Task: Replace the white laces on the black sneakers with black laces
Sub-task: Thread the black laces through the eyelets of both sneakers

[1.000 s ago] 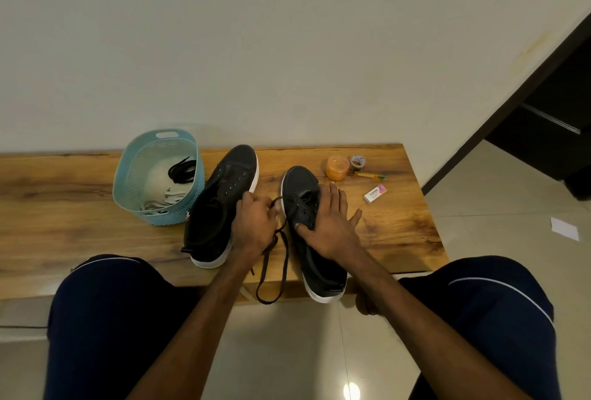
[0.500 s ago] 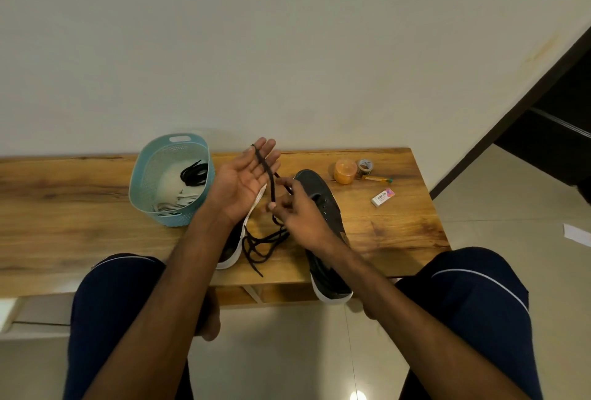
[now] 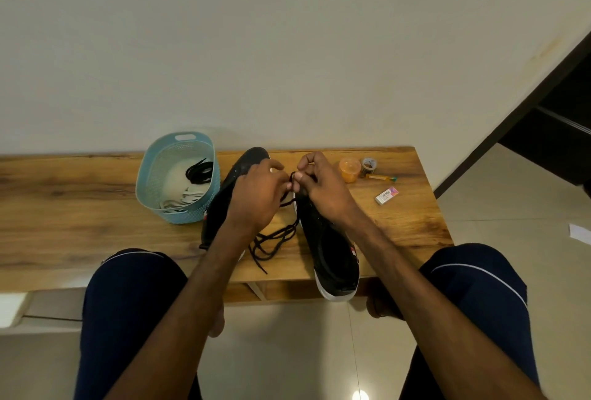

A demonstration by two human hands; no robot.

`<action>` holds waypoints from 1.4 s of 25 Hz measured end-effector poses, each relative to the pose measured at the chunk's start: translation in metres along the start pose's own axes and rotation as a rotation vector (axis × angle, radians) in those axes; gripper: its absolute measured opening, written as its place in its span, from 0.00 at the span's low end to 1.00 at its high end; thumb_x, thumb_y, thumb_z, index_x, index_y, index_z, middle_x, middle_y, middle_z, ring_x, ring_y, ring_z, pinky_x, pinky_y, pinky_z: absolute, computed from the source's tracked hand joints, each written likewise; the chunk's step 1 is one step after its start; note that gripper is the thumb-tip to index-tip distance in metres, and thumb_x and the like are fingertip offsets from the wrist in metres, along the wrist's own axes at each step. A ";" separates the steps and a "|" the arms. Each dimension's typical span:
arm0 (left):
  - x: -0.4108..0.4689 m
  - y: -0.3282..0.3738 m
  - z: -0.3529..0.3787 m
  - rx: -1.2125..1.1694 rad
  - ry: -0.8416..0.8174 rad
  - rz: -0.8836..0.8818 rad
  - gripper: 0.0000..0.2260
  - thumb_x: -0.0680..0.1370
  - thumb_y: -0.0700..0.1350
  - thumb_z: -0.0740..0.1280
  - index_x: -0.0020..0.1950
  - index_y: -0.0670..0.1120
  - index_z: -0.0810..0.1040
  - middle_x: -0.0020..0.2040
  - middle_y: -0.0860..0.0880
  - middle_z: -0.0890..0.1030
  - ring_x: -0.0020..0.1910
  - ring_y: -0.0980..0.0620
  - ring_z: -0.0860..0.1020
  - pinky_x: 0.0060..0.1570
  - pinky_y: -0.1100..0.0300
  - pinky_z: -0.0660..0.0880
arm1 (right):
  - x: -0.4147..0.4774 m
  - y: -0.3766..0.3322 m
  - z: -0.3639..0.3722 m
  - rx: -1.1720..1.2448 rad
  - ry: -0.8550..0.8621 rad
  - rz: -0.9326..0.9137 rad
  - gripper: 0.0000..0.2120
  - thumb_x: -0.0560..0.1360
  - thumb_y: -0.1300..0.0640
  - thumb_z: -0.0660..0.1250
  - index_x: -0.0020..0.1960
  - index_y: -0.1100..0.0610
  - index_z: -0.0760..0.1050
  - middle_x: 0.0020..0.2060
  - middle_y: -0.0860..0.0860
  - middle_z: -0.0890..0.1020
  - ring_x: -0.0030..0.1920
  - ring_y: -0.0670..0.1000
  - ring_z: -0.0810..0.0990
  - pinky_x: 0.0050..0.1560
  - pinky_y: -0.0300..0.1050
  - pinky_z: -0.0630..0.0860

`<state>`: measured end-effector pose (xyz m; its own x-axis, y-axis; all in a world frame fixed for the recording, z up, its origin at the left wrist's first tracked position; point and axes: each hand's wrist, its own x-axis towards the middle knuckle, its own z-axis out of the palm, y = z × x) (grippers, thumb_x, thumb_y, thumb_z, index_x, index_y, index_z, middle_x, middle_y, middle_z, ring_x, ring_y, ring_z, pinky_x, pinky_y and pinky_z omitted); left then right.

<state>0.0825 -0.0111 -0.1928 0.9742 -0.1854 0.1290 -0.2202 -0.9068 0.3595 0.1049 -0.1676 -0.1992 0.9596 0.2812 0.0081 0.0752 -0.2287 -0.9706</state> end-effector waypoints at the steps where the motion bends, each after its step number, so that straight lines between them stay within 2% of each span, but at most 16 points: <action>1: 0.000 0.000 -0.003 -0.033 0.024 -0.046 0.12 0.83 0.46 0.60 0.57 0.45 0.81 0.62 0.47 0.76 0.58 0.46 0.75 0.52 0.45 0.75 | 0.001 -0.001 -0.004 -0.021 -0.008 0.011 0.07 0.81 0.62 0.62 0.53 0.52 0.68 0.33 0.48 0.81 0.39 0.49 0.81 0.46 0.51 0.78; 2: -0.001 -0.003 -0.004 -0.025 0.066 -0.102 0.12 0.83 0.46 0.59 0.54 0.45 0.82 0.58 0.46 0.77 0.55 0.46 0.76 0.50 0.45 0.75 | 0.001 -0.001 -0.009 -0.016 -0.008 0.031 0.06 0.81 0.60 0.63 0.53 0.51 0.68 0.32 0.48 0.80 0.38 0.50 0.80 0.44 0.53 0.76; 5: -0.001 -0.018 -0.013 0.201 0.178 -0.308 0.13 0.83 0.45 0.58 0.54 0.42 0.81 0.55 0.43 0.77 0.51 0.43 0.77 0.48 0.45 0.76 | 0.003 -0.005 -0.030 0.089 0.023 0.059 0.03 0.81 0.58 0.65 0.53 0.52 0.73 0.33 0.47 0.81 0.36 0.44 0.78 0.43 0.44 0.73; 9: -0.006 -0.040 -0.023 0.373 0.115 -0.560 0.13 0.82 0.45 0.60 0.56 0.40 0.80 0.56 0.40 0.75 0.54 0.40 0.74 0.48 0.46 0.73 | 0.007 -0.011 -0.052 0.280 0.083 -0.013 0.07 0.81 0.65 0.63 0.54 0.56 0.76 0.40 0.50 0.83 0.37 0.44 0.77 0.43 0.41 0.75; 11: -0.006 -0.037 -0.020 0.386 0.071 -0.529 0.12 0.82 0.46 0.61 0.60 0.41 0.78 0.59 0.40 0.75 0.58 0.40 0.73 0.52 0.45 0.72 | 0.007 -0.012 -0.055 0.284 0.081 -0.042 0.09 0.81 0.67 0.61 0.56 0.56 0.76 0.42 0.50 0.85 0.38 0.45 0.77 0.43 0.41 0.76; 15: 0.001 -0.004 -0.009 0.000 0.015 -0.087 0.21 0.81 0.48 0.65 0.73 0.47 0.69 0.69 0.45 0.73 0.66 0.44 0.72 0.62 0.44 0.71 | 0.006 -0.008 -0.044 -0.041 0.008 -0.048 0.07 0.80 0.63 0.66 0.56 0.55 0.72 0.42 0.49 0.87 0.42 0.46 0.81 0.46 0.39 0.75; 17: 0.002 0.009 -0.001 -0.002 -0.013 0.030 0.16 0.82 0.50 0.63 0.69 0.50 0.74 0.64 0.48 0.77 0.61 0.47 0.76 0.58 0.46 0.74 | 0.004 -0.006 -0.037 -0.159 -0.042 -0.071 0.08 0.79 0.61 0.68 0.53 0.51 0.71 0.39 0.46 0.86 0.41 0.42 0.82 0.44 0.32 0.73; 20: 0.001 0.011 0.006 -0.060 0.001 -0.032 0.10 0.82 0.52 0.63 0.53 0.49 0.81 0.46 0.53 0.81 0.43 0.53 0.79 0.39 0.54 0.75 | 0.002 -0.005 -0.038 -0.220 -0.050 -0.090 0.10 0.78 0.61 0.69 0.50 0.49 0.70 0.36 0.43 0.85 0.40 0.40 0.82 0.39 0.29 0.72; 22: 0.000 0.004 0.005 -0.008 0.062 -0.093 0.09 0.81 0.51 0.63 0.49 0.49 0.80 0.43 0.53 0.79 0.38 0.55 0.76 0.31 0.60 0.68 | 0.001 -0.004 -0.043 -0.241 -0.038 -0.067 0.08 0.77 0.59 0.70 0.49 0.51 0.72 0.35 0.46 0.85 0.40 0.44 0.84 0.43 0.38 0.78; 23: 0.000 -0.003 0.003 0.065 0.097 -0.129 0.09 0.82 0.51 0.63 0.48 0.48 0.79 0.42 0.52 0.79 0.38 0.54 0.75 0.31 0.60 0.67 | 0.001 -0.003 -0.047 -0.259 -0.027 -0.052 0.06 0.77 0.59 0.71 0.48 0.53 0.74 0.36 0.47 0.84 0.41 0.47 0.84 0.45 0.43 0.80; 25: 0.001 -0.017 -0.004 0.194 0.108 -0.237 0.10 0.82 0.50 0.62 0.48 0.46 0.79 0.44 0.48 0.79 0.40 0.49 0.77 0.35 0.55 0.74 | 0.002 0.000 -0.055 -0.321 0.008 -0.044 0.02 0.77 0.58 0.71 0.49 0.56 0.79 0.38 0.48 0.84 0.42 0.46 0.83 0.48 0.47 0.80; 27: 0.000 -0.026 -0.008 0.246 0.040 -0.329 0.10 0.81 0.50 0.63 0.51 0.45 0.79 0.48 0.46 0.80 0.45 0.46 0.79 0.43 0.50 0.78 | 0.002 0.002 -0.063 -0.369 0.044 -0.039 0.04 0.79 0.61 0.68 0.50 0.56 0.82 0.41 0.48 0.85 0.43 0.39 0.81 0.48 0.40 0.77; 29: 0.001 -0.025 -0.005 0.248 -0.034 -0.307 0.12 0.80 0.50 0.65 0.60 0.46 0.78 0.57 0.45 0.79 0.54 0.44 0.77 0.51 0.48 0.77 | 0.002 0.001 -0.067 -0.351 0.021 0.000 0.11 0.80 0.66 0.65 0.55 0.56 0.83 0.45 0.47 0.86 0.47 0.36 0.81 0.49 0.37 0.77; 30: 0.001 -0.019 -0.002 0.174 -0.051 -0.249 0.15 0.80 0.48 0.65 0.66 0.46 0.75 0.63 0.45 0.77 0.60 0.44 0.75 0.55 0.48 0.76 | 0.001 0.001 -0.066 -0.323 -0.018 0.016 0.13 0.80 0.69 0.63 0.57 0.56 0.82 0.46 0.48 0.86 0.48 0.37 0.82 0.50 0.38 0.79; 32: 0.001 -0.001 0.006 -0.185 -0.065 -0.104 0.18 0.82 0.44 0.63 0.72 0.47 0.71 0.68 0.46 0.75 0.65 0.47 0.73 0.63 0.50 0.73 | -0.002 0.001 -0.060 -0.289 -0.088 0.000 0.13 0.79 0.70 0.63 0.56 0.54 0.79 0.44 0.47 0.86 0.45 0.40 0.84 0.49 0.37 0.81; 35: 0.001 0.023 0.018 -0.640 -0.141 -0.033 0.13 0.84 0.41 0.59 0.66 0.46 0.77 0.57 0.47 0.81 0.56 0.50 0.79 0.57 0.54 0.77 | -0.004 0.003 -0.050 -0.305 -0.089 -0.050 0.07 0.77 0.63 0.70 0.50 0.54 0.75 0.38 0.48 0.85 0.38 0.45 0.85 0.43 0.42 0.82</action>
<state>0.0792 -0.0387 -0.2011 0.9686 -0.2486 0.0014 -0.1337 -0.5162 0.8460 0.1149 -0.2164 -0.1896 0.9263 0.3764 0.0194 0.2121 -0.4779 -0.8525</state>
